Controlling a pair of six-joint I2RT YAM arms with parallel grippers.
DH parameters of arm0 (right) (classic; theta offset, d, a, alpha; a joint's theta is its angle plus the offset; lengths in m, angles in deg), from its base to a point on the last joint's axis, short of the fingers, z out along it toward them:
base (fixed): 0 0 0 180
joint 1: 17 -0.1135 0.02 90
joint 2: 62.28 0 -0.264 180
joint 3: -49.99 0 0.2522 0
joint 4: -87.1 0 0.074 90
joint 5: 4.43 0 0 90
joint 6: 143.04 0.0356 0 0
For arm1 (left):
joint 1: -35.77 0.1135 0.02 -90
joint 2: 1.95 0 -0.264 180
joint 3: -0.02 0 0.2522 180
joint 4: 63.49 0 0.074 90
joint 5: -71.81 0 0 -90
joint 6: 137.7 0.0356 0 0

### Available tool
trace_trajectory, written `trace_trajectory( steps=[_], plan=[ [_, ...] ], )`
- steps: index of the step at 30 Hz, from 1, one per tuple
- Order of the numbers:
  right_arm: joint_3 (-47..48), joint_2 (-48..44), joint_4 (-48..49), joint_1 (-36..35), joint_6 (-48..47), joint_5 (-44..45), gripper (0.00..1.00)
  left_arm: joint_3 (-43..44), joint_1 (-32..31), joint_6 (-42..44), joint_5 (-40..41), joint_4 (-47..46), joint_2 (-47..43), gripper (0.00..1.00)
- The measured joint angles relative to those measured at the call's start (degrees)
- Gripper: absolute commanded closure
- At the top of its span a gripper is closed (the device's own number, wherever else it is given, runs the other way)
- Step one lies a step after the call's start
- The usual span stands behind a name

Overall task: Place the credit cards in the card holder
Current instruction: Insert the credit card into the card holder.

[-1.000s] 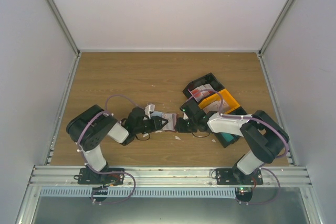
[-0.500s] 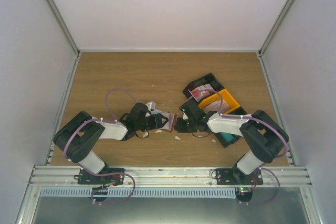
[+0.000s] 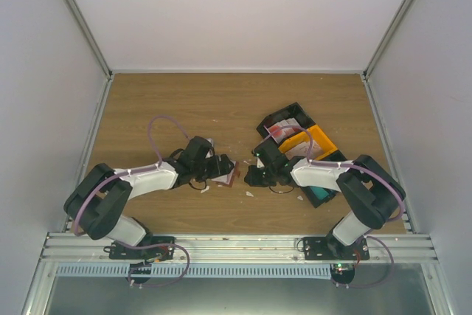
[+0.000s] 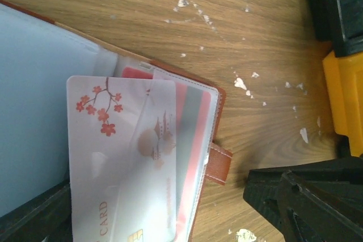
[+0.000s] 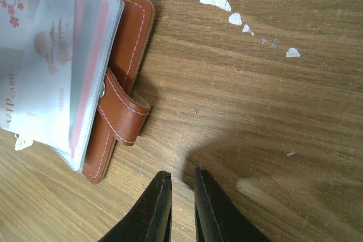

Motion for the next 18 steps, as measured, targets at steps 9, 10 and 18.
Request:
trace_trajectory(
  steps=[9, 10, 18],
  plan=[
    [0.5, 0.2, -0.7, 0.1, -0.3, -0.1, 0.84, 6.0, 0.0, 0.3, 4.0, 14.3, -0.9, 0.11],
    [0.5, 0.1, -0.7, 0.1, -0.5, -0.2, 0.83, 6.2, 0.0, 0.5, 4.7, 15.4, -1.1, 0.14],
    [0.6, 0.3, 0.3, 0.1, -1.4, -1.4, 0.78, 7.3, 0.0, 3.5, 8.0, 19.5, -1.3, 0.46]
  ],
)
